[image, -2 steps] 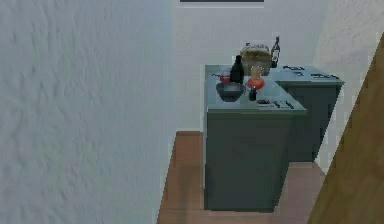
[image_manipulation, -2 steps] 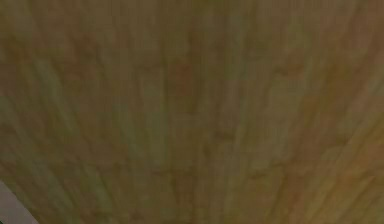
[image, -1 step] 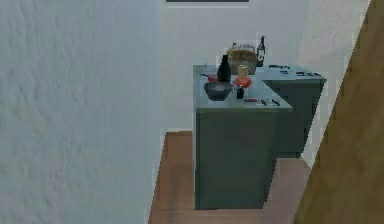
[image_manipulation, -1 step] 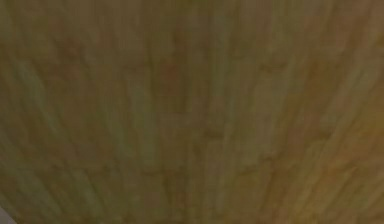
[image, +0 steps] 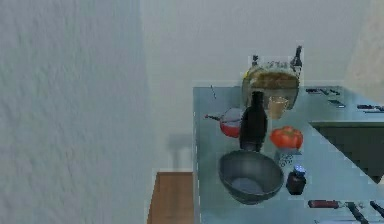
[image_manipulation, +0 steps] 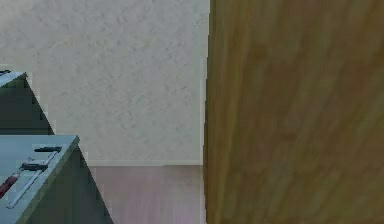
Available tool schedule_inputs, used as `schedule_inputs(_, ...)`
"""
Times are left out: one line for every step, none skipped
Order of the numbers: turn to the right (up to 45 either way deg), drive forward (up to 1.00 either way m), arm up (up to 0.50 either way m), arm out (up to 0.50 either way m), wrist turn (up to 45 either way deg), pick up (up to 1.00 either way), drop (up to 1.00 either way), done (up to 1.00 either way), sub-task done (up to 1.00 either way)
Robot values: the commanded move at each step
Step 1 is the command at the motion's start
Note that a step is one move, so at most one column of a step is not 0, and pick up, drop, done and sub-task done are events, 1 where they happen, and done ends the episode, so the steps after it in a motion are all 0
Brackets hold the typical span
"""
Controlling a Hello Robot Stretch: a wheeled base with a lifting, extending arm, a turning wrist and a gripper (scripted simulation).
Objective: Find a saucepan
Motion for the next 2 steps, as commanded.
schedule_inputs(9.0, 0.0, 0.0, 0.0, 0.0, 0.0, 0.0, 0.0, 0.0)
schedule_inputs(0.0, 0.0, 0.0, 0.0, 0.0, 0.0, 0.0, 1.0, 0.0)
